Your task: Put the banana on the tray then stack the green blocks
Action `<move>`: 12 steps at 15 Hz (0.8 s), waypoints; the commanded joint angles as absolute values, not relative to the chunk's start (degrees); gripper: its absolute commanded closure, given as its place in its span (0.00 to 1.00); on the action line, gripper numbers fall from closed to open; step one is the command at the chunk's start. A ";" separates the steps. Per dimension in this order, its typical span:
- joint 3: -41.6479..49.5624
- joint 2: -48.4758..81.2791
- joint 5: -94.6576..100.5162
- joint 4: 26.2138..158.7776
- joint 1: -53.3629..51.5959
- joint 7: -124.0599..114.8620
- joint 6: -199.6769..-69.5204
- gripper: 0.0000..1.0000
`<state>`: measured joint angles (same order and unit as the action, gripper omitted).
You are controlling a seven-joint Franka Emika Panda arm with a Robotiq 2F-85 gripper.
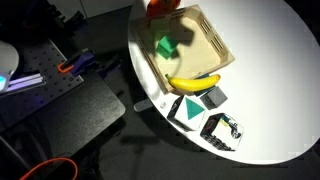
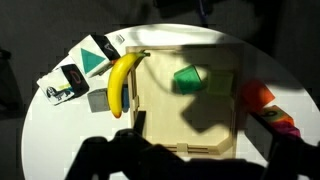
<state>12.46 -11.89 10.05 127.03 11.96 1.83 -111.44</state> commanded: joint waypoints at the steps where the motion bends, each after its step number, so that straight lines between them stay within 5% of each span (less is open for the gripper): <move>1: 13.47 -6.95 8.53 122.91 12.32 4.82 -106.93 0.00; 12: 14.50 6.08 8.61 116.83 13.50 4.65 -105.59 0.00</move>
<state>14.26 2.32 9.98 121.11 12.42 3.57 -107.42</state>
